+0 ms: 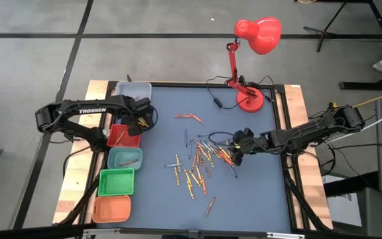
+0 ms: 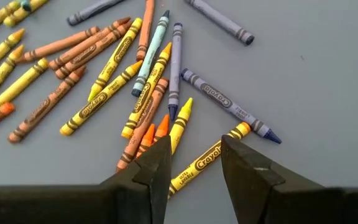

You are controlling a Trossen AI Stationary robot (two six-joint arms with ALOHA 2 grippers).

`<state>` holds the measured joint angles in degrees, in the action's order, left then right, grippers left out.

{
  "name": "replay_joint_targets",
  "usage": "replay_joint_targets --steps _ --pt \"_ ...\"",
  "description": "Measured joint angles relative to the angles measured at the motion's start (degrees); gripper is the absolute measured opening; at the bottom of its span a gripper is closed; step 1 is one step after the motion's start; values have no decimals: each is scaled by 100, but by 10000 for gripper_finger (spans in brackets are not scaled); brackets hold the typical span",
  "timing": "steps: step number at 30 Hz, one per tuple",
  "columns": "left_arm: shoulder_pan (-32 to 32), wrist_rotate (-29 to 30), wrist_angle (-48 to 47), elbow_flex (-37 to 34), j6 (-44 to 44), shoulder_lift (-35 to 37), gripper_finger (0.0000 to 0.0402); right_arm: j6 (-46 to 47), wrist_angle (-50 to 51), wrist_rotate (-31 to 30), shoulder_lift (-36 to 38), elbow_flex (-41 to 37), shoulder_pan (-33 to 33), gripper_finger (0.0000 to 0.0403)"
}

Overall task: Sort crayons
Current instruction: Put the yellow crayon into the orange bin

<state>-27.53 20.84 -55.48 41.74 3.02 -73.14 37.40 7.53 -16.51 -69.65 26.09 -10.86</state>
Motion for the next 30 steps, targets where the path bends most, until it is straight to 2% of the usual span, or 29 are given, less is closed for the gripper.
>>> replay_joint_targets --steps 8,21,30 --pt "5 -4 -2 0 -2 0 96 627 -7 -149 -154 0 1 138" --pt "7 -11 -4 0 -4 0 95 930 -618 -215 -1205 0 -1 138" --pt "7 -11 -7 0 -4 0 95 1015 -702 -449 -1482 17 -7 137"
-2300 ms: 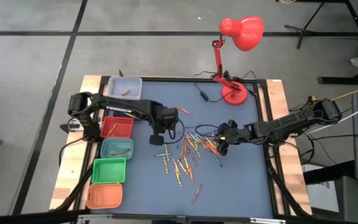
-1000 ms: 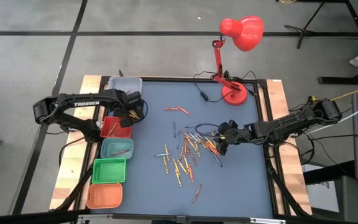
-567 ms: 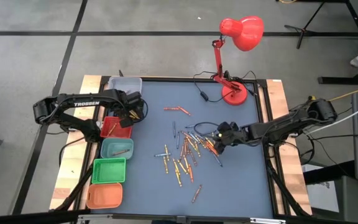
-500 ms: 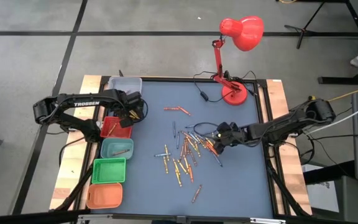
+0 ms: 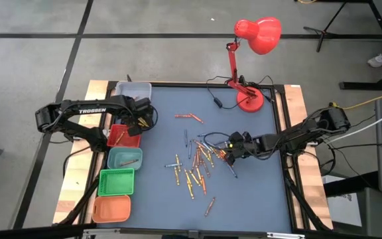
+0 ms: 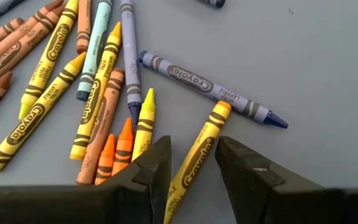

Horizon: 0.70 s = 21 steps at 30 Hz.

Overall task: Sort crayons
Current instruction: Put the yellow crayon into the orange bin

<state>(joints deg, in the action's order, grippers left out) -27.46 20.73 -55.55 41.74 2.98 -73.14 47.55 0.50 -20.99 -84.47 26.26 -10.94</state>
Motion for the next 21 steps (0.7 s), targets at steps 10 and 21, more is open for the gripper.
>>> replay_joint_targets --steps 10,21 --pt "0 0 4 0 4 0 95 17 53 -92 -9 -11 4 55" --pt "4 -118 4 108 10 0 95 15 45 -85 -13 -13 7 19"
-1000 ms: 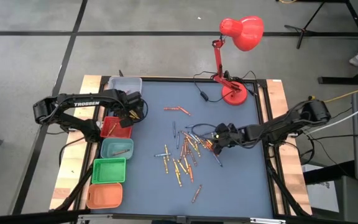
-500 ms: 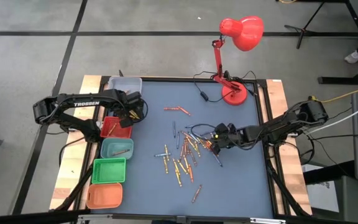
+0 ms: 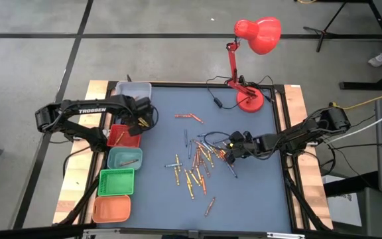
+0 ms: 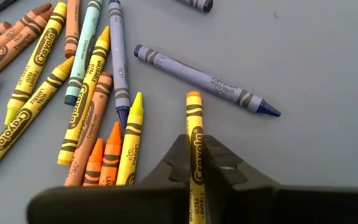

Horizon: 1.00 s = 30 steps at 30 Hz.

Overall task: Sort crayons
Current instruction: Put the yellow crayon into the orange bin

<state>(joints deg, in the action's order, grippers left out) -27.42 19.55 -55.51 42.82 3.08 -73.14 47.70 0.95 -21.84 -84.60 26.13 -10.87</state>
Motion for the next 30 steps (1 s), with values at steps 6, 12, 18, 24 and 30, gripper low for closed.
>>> replay_joint_targets --steps 6,12,18,24,30 --pt "56 -77 24 400 -3 0 95 -46 13 68 34 17 6 26" --pt "309 -397 445 694 -143 0 95 -493 49 398 212 192 6 17" --pt "709 -1770 1720 696 -174 0 95 -1262 0 367 254 571 6 19" --pt "1230 -2223 3232 696 -407 0 95 -2366 -629 130 256 848 4 20" --pt "1748 -2225 4186 696 -403 0 95 -3510 -1994 91 259 870 4 21"
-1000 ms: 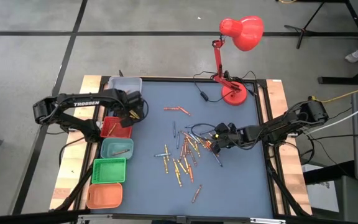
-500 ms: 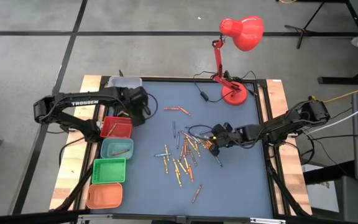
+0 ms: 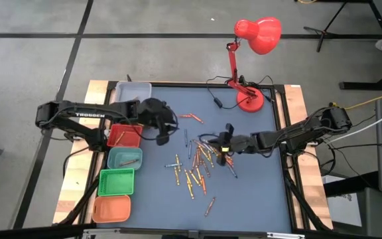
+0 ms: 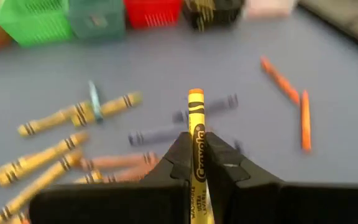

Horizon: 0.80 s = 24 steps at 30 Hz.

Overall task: Sort crayons
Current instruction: Put the yellow crayon into the orange bin

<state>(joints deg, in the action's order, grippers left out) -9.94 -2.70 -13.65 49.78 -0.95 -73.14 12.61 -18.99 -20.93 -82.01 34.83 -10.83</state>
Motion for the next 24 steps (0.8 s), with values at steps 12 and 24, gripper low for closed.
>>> replay_joint_targets --steps 12,24 --pt "768 59 955 0 9 0 95 -855 -1604 157 2 2 0 21" --pt "980 68 1713 0 4 0 94 -1058 -2698 227 -86 7 0 21"
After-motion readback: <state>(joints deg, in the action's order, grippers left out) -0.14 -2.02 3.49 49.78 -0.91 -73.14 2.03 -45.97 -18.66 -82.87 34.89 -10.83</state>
